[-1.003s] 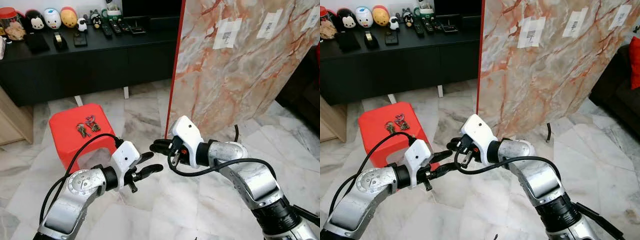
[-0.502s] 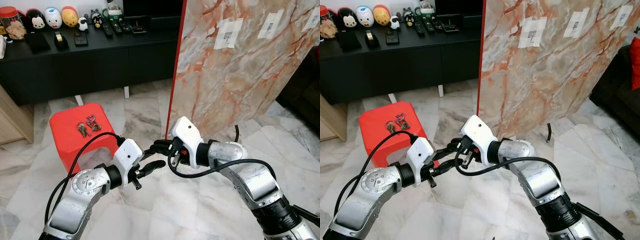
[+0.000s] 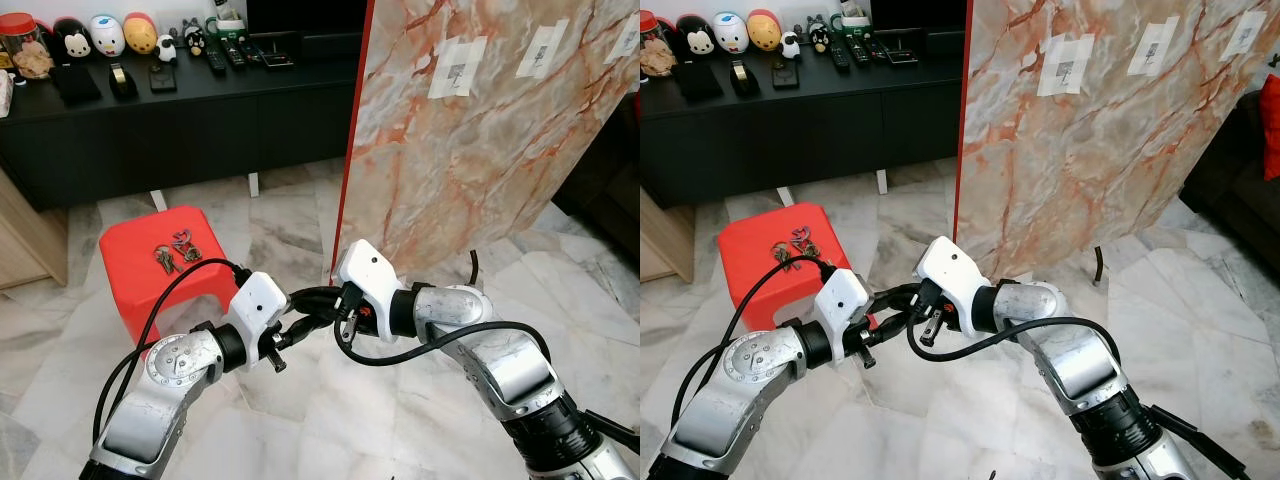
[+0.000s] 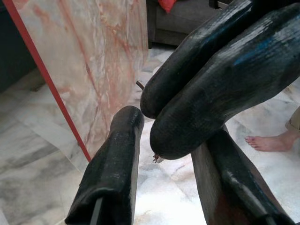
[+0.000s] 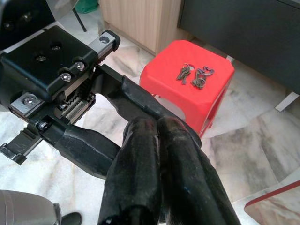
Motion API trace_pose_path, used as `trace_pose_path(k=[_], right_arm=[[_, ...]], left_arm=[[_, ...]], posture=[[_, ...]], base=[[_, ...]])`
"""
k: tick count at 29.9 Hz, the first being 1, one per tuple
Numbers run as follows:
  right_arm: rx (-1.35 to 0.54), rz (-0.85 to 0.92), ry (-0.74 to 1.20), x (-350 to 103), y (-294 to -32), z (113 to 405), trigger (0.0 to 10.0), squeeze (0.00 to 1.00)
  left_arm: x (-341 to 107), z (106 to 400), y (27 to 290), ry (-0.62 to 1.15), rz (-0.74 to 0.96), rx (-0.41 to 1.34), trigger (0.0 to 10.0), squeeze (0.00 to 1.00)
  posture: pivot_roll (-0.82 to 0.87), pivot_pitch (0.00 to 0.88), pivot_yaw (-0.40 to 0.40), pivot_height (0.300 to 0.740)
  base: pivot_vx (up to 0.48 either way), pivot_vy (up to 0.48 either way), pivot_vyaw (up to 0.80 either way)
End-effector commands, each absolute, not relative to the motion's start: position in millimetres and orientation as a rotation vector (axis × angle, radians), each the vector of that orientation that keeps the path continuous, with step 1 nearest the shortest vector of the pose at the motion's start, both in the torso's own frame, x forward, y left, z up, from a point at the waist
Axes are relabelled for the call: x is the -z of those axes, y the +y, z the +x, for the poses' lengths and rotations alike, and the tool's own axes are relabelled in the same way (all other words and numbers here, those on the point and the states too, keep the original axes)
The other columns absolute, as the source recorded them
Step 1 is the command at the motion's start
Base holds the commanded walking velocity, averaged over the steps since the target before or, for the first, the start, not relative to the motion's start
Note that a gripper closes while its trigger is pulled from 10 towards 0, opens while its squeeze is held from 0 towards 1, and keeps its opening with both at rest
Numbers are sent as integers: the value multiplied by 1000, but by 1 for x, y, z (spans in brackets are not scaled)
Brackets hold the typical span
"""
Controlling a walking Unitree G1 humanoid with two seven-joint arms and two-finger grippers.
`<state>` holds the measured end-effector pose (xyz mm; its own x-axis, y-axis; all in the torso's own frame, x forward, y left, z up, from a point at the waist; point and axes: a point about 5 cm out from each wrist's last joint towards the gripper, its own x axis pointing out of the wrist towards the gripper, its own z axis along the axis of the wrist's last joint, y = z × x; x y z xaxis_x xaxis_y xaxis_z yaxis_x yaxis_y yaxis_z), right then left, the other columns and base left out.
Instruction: Hang keys on a hook
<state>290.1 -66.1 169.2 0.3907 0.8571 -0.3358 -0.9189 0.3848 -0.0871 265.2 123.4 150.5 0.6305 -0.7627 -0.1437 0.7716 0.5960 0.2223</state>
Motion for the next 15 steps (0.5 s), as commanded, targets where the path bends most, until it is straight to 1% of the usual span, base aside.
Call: trace_pose_path(k=[1, 2, 3, 4, 6, 7, 9, 15], right_arm=[[-1153, -288, 249, -169, -66, 289, 0, 0], [-1152, -289, 249, -169, -66, 289, 0, 0], [-1152, -289, 249, -169, -66, 289, 0, 0], [-1151, -289, 248, -169, -66, 289, 0, 0], [-1150, -290, 248, -169, -66, 289, 0, 0], [-1142, -293, 246, -169, -67, 290, 0, 0], [-1128, -294, 243, -171, -68, 293, 0, 0], [-1121, -295, 241, -171, -69, 294, 0, 0]], left_arm=[[-149, 264, 122, 37, 273, 900, 235, 0], [-149, 264, 122, 39, 272, 903, 0, 0], [-149, 264, 122, 39, 272, 903, 0, 0], [-148, 263, 122, 49, 275, 913, 1569, 0], [-147, 262, 122, 59, 281, 922, 1569, 0], [-141, 259, 123, 96, 313, 946, 10000, 0], [-134, 255, 124, 133, 345, 968, 10000, 0], [-135, 257, 127, 121, 338, 932, 10000, 0]], posture=[[134, 136, -127, 740], [136, 135, -127, 740], [136, 135, -127, 740], [135, 136, -126, 740], [135, 136, -126, 740], [138, 135, -126, 740], [136, 136, -125, 740], [138, 137, -127, 740]], base=[[0, 0, 0], [0, 0, 0], [0, 0, 0], [0, 0, 0], [0, 0, 0], [0, 0, 0], [0, 0, 0], [0, 0, 0]])
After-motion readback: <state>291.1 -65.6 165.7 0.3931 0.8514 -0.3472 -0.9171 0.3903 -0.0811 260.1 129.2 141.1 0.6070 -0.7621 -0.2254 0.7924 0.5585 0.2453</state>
